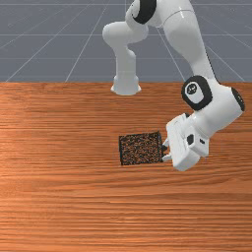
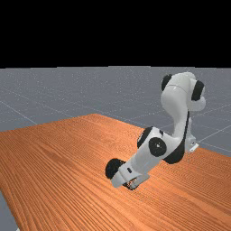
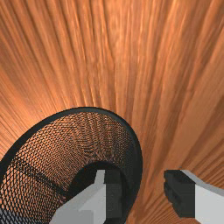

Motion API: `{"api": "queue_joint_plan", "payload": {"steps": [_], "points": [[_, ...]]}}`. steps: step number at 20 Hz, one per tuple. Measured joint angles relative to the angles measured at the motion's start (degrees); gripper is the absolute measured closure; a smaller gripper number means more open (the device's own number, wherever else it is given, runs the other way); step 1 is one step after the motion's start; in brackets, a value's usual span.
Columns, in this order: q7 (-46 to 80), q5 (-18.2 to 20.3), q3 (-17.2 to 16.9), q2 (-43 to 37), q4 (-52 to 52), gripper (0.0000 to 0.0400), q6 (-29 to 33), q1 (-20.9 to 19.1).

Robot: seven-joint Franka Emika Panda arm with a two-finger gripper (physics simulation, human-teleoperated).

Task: Rotate the holder till the hole upward

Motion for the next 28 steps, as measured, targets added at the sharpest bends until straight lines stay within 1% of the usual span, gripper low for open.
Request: {"api": "queue_joint_plan", "payload": {"steps": [2, 3, 5, 6, 7, 8, 9, 10, 11, 12, 13, 14, 15, 16, 18, 20, 21, 22, 23, 24, 25, 26, 27, 28], "points": [[0.0, -0.2, -0.2, -0.3, -1.0, 0.0328, 0.8, -0.4], [0.1, -0.4, -0.3, -0.6, -1.6, 0.0351, 1.3, -0.5], [0.3, -0.5, -0.4, -0.6, -2.0, 0.0357, 1.8, -0.5], [0.4, -2.1, -0.7, -2.2, -5.2, 0.0357, 4.9, -0.1], [0.6, -2.3, -0.7, -2.6, -6.0, 0.0357, 5.3, 0.0], [0.2, 0.6, 0.7, -3.8, -7.3, 0.0357, 6.5, -1.3], [-4.1, 5.4, 4.2, -7.1, -12.9, 0.0356, 12.1, -4.7], [-6.6, 8.3, 6.2, -9.8, -17.4, 0.0354, 15.1, -6.3], [-7.7, 9.9, 7.3, -12.2, -21.5, 0.0353, 17.3, -7.1], [-7.1, 9.9, 7.2, -14.4, -25.1, 0.0352, 19.0, -6.8], [-11.9, 15.1, 10.3, -17.3, -30.3, 0.0350, 21.7, -9.6], [-4.4, 8.5, 6.2, -19.5, -33.3, 0.0351, 22.4, -5.3], [-6.0, 10.5, 7.3, -21.6, -36.9, 0.0350, 24.4, -6.2], [-27.9, 30.6, 17.3, -22.3, -40.0, 0.0352, 20.0, -16.1], [-30.8, 34.4, 15.7, -28.9, -50.2, 0.0352, 21.9, -15.1], [-33.9, 37.7, 12.4, -35.1, -59.8, 0.0350, 23.0, -12.4], [-34.3, 38.5, 11.3, -36.9, -62.6, 0.0343, 23.6, -11.3], [-32.0, 38.6, 10.3, -40.3, -66.5, 0.0341, 30.3, -9.6], [-37.8, 41.2, 9.2, -39.5, -67.1, 0.0331, 24.2, -9.9], [-39.0, 41.0, 7.2, -39.7, -67.1, 0.0333, 23.2, -8.7], [-42.4, 42.1, 6.1, -40.1, -67.9, 0.0346, 24.1, -10.3], [-46.6, 43.2, 4.8, -39.9, -67.4, 0.0347, 22.5, -11.9], [-51.1, 44.3, 3.5, -39.7, -67.0, 0.0347, 21.5, -14.1], [-56.2, 46.3, 2.8, -39.7, -66.7, 0.0350, 20.9, -17.2]]}}
